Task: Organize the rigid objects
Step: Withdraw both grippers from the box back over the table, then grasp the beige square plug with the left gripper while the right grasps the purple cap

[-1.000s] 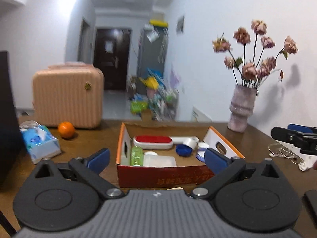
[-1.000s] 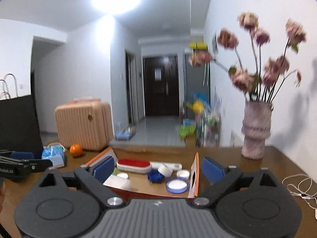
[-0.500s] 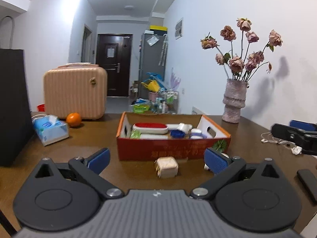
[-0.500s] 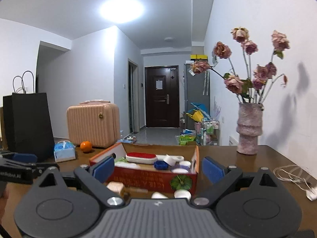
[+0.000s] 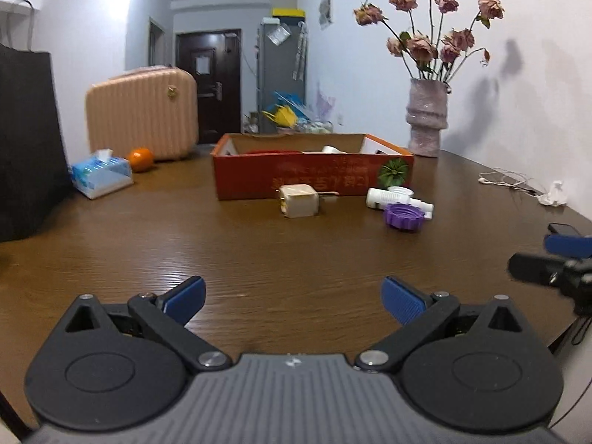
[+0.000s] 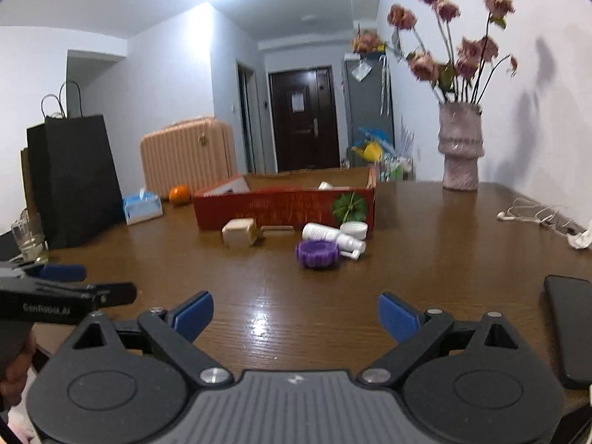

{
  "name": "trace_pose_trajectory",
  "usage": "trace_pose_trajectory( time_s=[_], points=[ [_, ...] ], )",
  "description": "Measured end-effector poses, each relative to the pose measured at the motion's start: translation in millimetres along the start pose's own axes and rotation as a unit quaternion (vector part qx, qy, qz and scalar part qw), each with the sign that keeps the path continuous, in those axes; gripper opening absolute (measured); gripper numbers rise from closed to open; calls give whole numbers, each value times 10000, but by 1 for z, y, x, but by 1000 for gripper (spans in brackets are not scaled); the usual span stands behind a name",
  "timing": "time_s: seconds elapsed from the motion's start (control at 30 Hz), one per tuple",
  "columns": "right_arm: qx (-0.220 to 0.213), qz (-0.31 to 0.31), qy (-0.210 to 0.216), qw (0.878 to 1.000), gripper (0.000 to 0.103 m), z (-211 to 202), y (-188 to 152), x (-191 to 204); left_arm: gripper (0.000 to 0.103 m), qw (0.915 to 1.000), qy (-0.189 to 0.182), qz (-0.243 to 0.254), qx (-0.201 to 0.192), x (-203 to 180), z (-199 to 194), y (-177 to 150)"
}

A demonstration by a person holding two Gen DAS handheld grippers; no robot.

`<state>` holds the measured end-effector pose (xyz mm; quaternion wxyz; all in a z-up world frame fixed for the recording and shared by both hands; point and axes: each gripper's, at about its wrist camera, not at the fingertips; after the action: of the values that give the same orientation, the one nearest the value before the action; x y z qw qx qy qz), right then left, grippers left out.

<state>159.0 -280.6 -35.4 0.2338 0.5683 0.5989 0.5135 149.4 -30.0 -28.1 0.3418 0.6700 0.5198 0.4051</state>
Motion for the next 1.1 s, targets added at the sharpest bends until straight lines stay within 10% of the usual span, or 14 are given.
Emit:
trace_pose_trajectory(
  time_s=[0.67, 1.03, 1.1],
  points=[
    [944, -323, -111, 9950, 80, 142, 56, -2, 103, 9964, -419, 466, 577, 23, 166, 72],
    [1291, -270, 9, 9913, 54, 188, 69, -11, 102, 9856, -1336, 846, 590, 41, 239, 94],
    [1309, -238, 38, 9911, 52, 193, 70, -12, 89, 9839, -1483, 782, 613, 45, 245, 94]
  ],
)
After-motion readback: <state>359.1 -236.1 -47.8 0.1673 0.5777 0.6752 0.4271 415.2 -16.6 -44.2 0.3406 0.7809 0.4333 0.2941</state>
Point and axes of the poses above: each gripper's, at about its wrist camera, not at the fingertips, and z roughly the way its jaws point, x to its left, y to its top, and after that the axes turned 12 degrees about z, right-handed
